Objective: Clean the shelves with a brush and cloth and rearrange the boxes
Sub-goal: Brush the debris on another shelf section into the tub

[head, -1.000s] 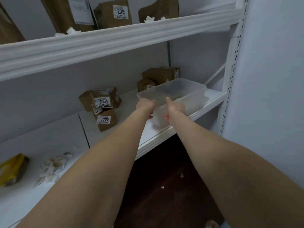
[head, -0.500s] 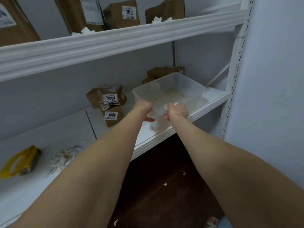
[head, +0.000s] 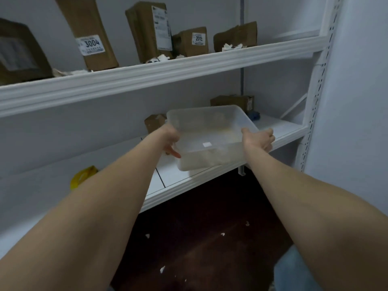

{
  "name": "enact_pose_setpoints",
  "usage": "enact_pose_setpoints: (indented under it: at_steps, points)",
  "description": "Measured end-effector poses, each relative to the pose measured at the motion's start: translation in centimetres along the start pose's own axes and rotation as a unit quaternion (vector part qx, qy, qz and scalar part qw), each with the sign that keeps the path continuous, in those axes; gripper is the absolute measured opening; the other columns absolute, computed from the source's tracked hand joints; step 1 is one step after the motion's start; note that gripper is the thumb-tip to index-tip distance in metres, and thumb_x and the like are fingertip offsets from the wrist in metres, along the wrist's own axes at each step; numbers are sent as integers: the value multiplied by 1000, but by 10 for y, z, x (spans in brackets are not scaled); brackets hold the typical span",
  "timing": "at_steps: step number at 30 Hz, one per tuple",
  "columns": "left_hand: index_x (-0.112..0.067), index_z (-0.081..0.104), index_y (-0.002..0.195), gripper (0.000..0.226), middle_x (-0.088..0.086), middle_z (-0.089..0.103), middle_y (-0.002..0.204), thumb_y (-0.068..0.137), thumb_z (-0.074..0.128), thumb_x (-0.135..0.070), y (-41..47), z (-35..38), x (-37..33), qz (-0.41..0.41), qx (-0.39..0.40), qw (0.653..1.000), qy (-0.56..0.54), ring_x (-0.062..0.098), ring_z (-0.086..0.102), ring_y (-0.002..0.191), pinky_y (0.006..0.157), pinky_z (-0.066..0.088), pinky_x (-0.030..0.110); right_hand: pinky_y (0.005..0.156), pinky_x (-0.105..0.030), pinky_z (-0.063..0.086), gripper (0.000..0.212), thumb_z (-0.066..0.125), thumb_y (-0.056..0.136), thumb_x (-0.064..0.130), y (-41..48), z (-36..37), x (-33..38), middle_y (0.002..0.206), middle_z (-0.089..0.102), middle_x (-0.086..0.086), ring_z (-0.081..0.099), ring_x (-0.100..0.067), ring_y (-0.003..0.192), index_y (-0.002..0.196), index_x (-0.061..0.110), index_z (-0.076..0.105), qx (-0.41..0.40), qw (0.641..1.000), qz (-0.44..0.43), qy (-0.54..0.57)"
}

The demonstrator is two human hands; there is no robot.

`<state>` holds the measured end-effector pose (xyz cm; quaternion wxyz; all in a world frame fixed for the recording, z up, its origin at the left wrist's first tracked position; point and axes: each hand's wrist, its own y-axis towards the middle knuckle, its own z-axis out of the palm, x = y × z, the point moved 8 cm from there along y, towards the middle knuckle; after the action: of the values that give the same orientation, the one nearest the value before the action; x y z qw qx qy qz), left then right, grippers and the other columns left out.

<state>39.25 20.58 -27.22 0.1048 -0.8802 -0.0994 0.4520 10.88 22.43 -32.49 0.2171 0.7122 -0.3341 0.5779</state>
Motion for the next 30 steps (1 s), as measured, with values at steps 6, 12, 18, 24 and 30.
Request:
enact_pose_setpoints:
  at_steps: [6,12,18,24,30]
  points:
    - [1,32,139,47,21,30,146,93,39,5,-43,-50,36,-39,-17,996,76,44,62,93,37,53,36,94,-43,48,47,54,91,35,-39,24,-4,132,50,-15,54,-35,114,130,7,51,84,995,27,-35]
    - [5,36,135,45,24,55,123,93,38,-9,-75,-102,72,-99,-73,982,142,28,67,58,53,55,38,91,-41,50,34,51,93,21,-70,54,-7,124,58,-16,58,-36,109,122,4,57,148,986,14,-76]
    - [3,45,122,37,21,58,90,98,47,-24,-104,-128,105,-132,-152,975,96,31,60,76,72,53,45,83,-37,48,31,55,87,27,-100,73,2,117,63,-13,61,-35,104,112,9,62,194,970,-41,-139]
    - [11,54,84,22,29,61,114,95,38,1,-143,-158,123,-180,-223,934,214,40,63,104,93,50,48,76,-34,43,45,60,82,50,-137,99,6,115,63,-9,61,-33,102,108,13,65,285,936,-104,-176]
    - [17,51,115,26,28,62,111,93,47,3,-165,-155,165,-241,-150,918,278,33,64,79,86,53,41,89,-33,46,38,56,84,32,-164,107,2,123,62,-9,58,-32,112,117,14,64,311,908,-147,-241]
